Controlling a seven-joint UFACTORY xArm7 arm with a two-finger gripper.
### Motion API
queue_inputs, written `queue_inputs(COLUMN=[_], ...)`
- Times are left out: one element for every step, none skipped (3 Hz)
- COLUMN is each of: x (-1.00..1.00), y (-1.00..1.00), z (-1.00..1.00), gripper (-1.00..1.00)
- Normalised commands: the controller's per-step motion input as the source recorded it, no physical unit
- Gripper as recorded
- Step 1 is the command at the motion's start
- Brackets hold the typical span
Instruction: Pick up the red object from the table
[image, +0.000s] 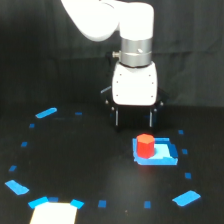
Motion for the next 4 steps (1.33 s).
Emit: queue_inputs(x=[1.0,-1.0,-0.89,-1.0], y=[-1.0,-0.41,-0.43,-0.12], z=[-0.35,-0.86,-0.72,-0.69], gripper=[1.0,0.69,1.0,0.36])
